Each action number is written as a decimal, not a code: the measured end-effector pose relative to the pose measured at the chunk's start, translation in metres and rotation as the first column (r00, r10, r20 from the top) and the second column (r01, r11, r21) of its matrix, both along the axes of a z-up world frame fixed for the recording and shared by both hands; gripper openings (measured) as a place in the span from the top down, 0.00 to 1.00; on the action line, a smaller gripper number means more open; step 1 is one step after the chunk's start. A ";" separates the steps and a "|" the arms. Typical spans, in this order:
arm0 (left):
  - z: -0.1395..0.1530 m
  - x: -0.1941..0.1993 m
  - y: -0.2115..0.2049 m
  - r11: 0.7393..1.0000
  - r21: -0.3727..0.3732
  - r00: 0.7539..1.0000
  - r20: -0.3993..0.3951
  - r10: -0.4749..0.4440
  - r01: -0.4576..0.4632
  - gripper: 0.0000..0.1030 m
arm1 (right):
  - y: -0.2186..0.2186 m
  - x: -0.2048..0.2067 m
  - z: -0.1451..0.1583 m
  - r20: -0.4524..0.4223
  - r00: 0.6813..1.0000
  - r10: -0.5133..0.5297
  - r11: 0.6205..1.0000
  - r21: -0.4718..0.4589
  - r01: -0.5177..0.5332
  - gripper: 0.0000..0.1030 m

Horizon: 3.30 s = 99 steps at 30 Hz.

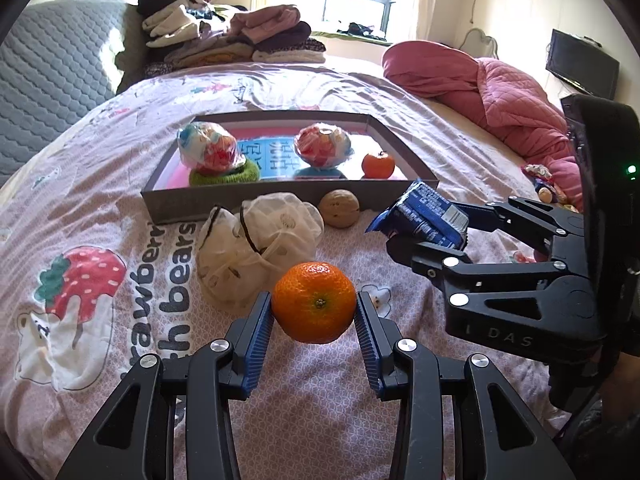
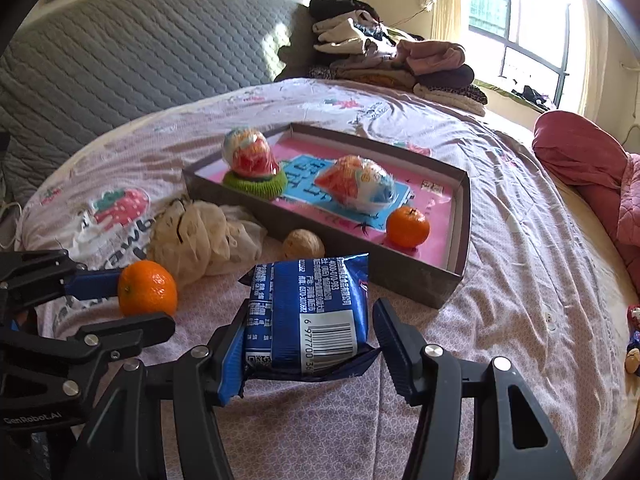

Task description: Organize objects

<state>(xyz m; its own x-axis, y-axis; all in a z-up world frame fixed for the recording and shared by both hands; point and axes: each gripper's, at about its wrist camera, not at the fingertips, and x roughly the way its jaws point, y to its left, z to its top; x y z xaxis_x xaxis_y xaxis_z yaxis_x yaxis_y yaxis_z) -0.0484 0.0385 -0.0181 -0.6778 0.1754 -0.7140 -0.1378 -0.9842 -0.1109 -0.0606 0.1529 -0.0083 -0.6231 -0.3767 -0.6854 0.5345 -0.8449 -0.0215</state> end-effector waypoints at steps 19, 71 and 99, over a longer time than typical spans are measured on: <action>0.021 0.009 0.002 0.999 -0.024 0.998 -0.055 0.021 -0.023 0.59 | 0.010 0.016 0.025 -0.069 0.997 -0.019 0.995 -0.100 0.012 0.43; 0.069 -0.048 -0.031 0.997 0.037 0.977 -0.197 0.079 -0.073 0.59 | 0.033 -0.003 0.070 -0.147 0.973 -0.179 0.950 -0.282 0.133 0.43; 0.105 -0.119 -0.026 0.998 0.007 0.963 -0.263 0.055 -0.055 0.59 | 0.033 -0.050 0.112 -0.284 0.931 -0.227 0.952 -0.266 0.151 0.43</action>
<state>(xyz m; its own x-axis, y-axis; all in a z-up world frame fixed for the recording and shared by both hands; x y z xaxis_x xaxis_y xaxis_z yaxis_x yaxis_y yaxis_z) -0.1670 0.0126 0.0868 -0.8506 0.1321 -0.5090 -0.1078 -0.9912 -0.0772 -0.1104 0.1862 0.1040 -0.8641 -0.3575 -0.3542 0.3633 -0.9302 0.0525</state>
